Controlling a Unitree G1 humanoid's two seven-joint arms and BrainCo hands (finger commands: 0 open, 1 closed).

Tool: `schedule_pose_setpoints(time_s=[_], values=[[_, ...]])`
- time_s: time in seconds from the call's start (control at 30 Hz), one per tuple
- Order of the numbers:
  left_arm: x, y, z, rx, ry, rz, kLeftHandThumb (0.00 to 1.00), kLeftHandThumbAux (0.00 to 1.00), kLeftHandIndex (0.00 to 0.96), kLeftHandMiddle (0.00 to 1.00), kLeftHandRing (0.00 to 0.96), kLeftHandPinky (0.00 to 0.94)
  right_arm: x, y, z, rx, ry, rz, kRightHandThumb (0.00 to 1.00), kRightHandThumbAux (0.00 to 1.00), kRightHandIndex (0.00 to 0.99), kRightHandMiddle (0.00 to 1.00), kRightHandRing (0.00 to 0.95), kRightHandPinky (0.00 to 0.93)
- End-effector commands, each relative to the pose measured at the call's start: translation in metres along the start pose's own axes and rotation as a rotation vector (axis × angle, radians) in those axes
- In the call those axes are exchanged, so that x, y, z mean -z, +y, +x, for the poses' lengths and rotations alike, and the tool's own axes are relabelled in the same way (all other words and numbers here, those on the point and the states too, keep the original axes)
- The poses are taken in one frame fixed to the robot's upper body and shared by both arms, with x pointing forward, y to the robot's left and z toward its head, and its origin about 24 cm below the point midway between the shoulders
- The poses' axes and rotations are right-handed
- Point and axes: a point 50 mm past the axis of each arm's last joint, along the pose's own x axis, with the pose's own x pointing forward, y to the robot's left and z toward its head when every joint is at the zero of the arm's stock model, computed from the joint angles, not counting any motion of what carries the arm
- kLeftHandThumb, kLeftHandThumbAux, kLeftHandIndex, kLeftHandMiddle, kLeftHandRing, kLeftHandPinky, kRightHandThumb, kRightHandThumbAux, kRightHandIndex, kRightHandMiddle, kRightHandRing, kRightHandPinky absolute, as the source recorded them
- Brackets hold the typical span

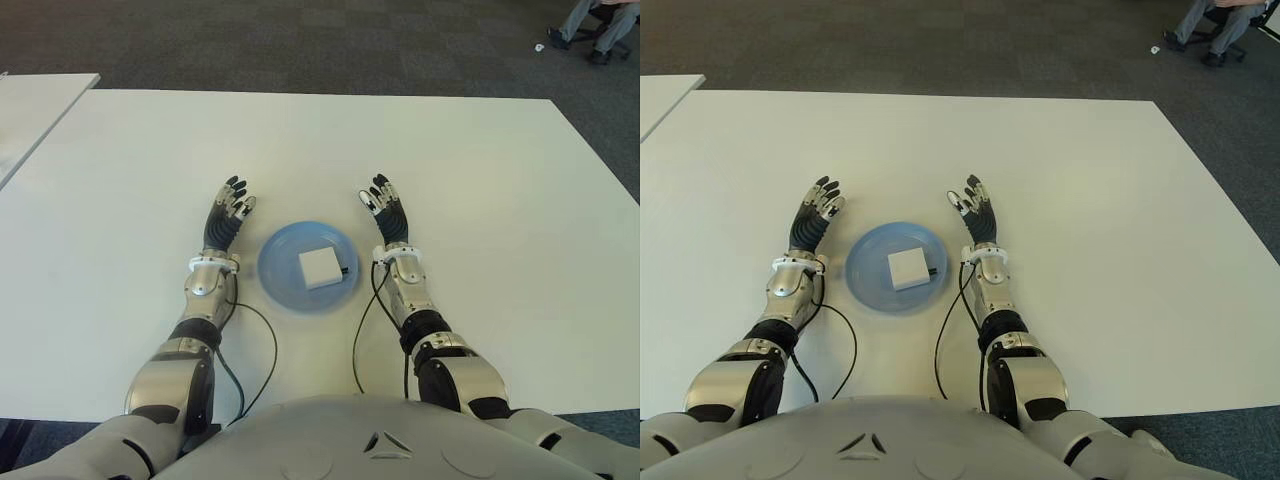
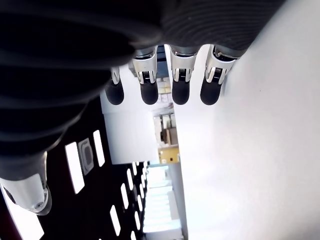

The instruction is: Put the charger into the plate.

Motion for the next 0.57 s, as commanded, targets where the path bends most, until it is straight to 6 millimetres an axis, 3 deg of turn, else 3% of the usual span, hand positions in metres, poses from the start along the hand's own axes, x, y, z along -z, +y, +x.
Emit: schedule_pose_setpoints(time_s=[0.03,0.57], values=[[0.0398,-0.0082,-0.0309,0.01,0.214,-0.021,0.0,0.526,0.034,0.14,0.126,0.102,0.0292,-0.0055,-0.0158,0.026,0.148,0.004,0.0,0.573,0.061,0.091,0.072,0.073],[0.0386,-0.0102,-0.0304,0.007,0.198,-0.039,0.0,0.515,0.042,0.148,0.131,0.119,0.0297,-0.0065,-0.0159,0.021,0.145,-0.011,0.0,0.575,0.083,0.107,0.083,0.076]])
